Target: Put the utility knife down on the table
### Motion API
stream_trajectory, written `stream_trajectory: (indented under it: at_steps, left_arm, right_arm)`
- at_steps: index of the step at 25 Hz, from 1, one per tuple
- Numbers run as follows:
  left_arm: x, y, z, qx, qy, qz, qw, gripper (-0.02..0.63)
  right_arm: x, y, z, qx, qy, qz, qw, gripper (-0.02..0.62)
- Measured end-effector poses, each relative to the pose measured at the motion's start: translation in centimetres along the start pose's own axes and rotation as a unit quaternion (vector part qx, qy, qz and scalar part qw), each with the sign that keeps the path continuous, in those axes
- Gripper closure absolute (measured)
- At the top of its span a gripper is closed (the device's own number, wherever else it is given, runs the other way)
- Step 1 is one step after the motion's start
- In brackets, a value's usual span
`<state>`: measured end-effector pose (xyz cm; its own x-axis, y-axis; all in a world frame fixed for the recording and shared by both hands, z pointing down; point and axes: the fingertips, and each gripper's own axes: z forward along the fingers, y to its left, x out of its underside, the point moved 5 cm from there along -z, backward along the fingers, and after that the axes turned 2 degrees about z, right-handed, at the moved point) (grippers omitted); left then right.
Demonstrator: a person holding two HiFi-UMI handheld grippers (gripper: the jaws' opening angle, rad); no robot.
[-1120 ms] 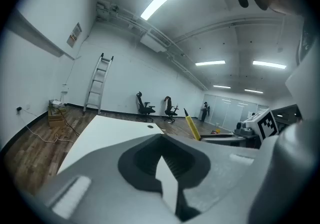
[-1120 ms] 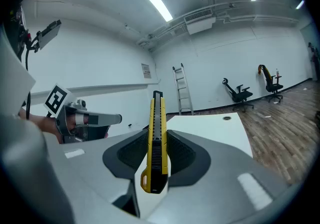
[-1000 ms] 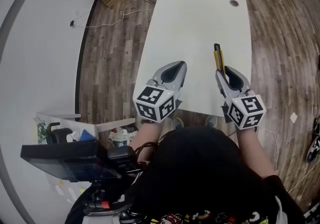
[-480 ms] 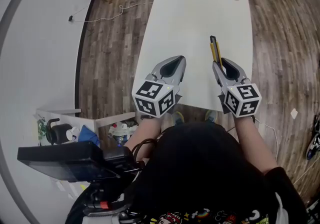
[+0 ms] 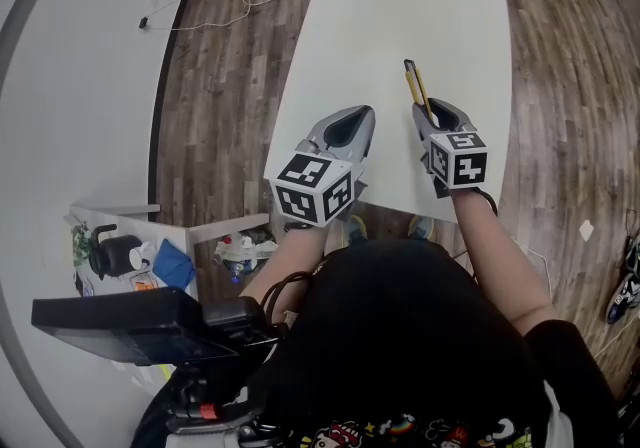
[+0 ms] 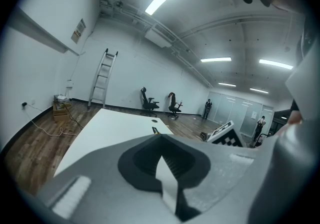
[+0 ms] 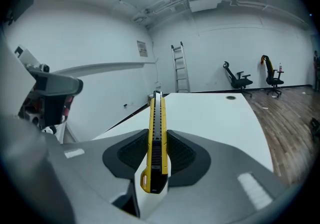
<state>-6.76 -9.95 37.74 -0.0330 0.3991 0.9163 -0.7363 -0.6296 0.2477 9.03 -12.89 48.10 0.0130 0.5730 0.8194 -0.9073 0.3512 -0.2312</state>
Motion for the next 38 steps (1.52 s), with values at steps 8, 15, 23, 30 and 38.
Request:
stream_trajectory:
  at_steps: [8,15,23,30,38]
  left_arm:
    - [0.9,0.9,-0.1,-0.011,0.004,-0.014,0.9998,0.606]
    - [1.7,2.1,-0.1,-0.019,0.008,-0.029,0.9994,0.606]
    - [2.3,2.8,0.3,-0.020,0.014,-0.040,0.9989,0.606]
    - [2.5,3.3,0.5,-0.018,0.020,-0.042,0.9988,0.606]
    - [1.2,2.9,1.1,0.003,0.015,-0.028,0.9995,0.606]
  right_arm:
    - [3.5,-1.4,5.5,0.017,0.086,0.002,0.996,0.457]
    - [5.0,-1.9,7.9,0.030,0.136,-0.008,0.990,0.457]
    - [6.5,-2.1,9.3,0.036,0.188,-0.019,0.981,0.456]
    - [6.3,-2.1,9.4,0.037,0.183,-0.010,0.982,0.430]
    - [0.0,0.0,1.9,0.015,0.033,0.031,0.999,0.512]
